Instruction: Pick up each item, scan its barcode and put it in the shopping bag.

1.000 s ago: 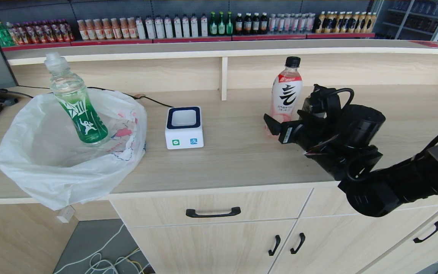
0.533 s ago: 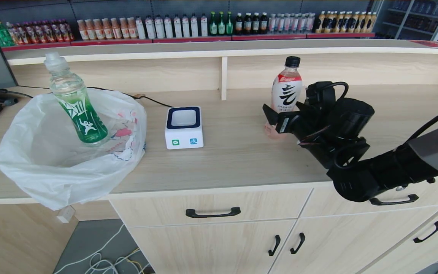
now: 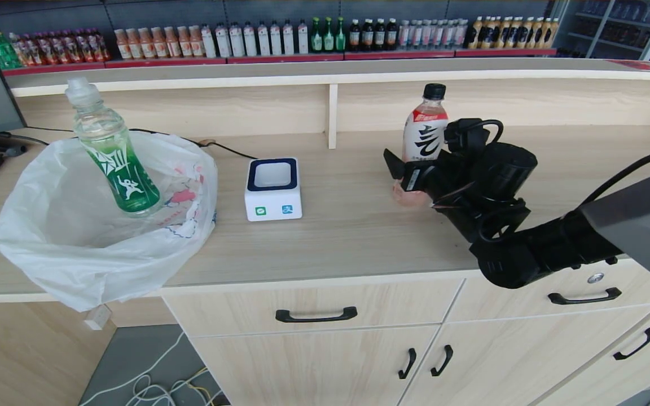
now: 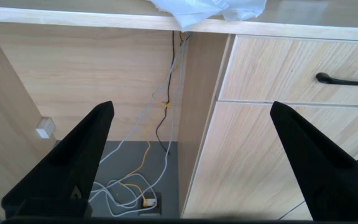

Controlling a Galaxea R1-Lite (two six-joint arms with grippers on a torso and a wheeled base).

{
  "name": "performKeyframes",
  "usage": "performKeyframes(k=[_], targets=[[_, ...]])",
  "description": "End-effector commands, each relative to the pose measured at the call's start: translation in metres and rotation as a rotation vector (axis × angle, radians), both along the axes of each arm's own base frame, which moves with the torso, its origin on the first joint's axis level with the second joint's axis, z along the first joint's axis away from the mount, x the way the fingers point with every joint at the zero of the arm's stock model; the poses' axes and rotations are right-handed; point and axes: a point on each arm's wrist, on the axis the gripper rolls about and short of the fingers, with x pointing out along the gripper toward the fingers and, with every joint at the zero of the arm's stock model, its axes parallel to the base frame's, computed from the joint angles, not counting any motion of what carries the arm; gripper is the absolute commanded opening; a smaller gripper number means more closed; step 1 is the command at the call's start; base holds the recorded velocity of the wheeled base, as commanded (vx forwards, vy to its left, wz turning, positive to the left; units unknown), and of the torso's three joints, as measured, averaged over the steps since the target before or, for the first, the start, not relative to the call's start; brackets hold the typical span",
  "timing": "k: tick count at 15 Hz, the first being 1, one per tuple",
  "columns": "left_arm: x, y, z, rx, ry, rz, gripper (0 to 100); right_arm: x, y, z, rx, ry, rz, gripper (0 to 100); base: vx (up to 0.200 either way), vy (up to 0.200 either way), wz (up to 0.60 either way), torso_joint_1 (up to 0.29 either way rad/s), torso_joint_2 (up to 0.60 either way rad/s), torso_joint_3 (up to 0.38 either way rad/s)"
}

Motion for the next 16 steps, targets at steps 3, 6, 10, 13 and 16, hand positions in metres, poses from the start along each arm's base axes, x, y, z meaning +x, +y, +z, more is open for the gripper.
performKeyframes(k=[3, 6, 10, 13, 16], targets=[[0.0000, 0.0000, 0.0000, 0.000, 0.000, -0.001, 100, 0.0035, 0.0010, -0.0051, -0.004, 0.008, 0.001, 100, 0.000, 0.000, 0.00, 0.000, 0.00, 0.000], [0.0000, 0.0000, 0.0000, 0.000, 0.000, -0.001, 100, 0.0050, 0.0015, -0.0057, -0.002, 0.007, -0.002, 100, 0.000, 0.000, 0.00, 0.000, 0.00, 0.000], [0.0000, 0.0000, 0.0000, 0.000, 0.000, -0.001, 100, 0.0115, -0.0016, -0.0024, 0.006, -0.013, -0.014, 100, 0.000, 0.000, 0.00, 0.000, 0.00, 0.000], [0.0000, 0.0000, 0.0000, 0.000, 0.000, -0.001, 100, 0.0115, -0.0016, -0.0005, 0.008, -0.018, -0.014, 0, 0.000, 0.000, 0.00, 0.000, 0.00, 0.000], [0.0000, 0.0000, 0.0000, 0.000, 0.000, -0.001, 100, 0.0109, -0.0011, 0.0022, 0.012, -0.027, -0.013, 0, 0.000, 0.000, 0.00, 0.000, 0.00, 0.000]])
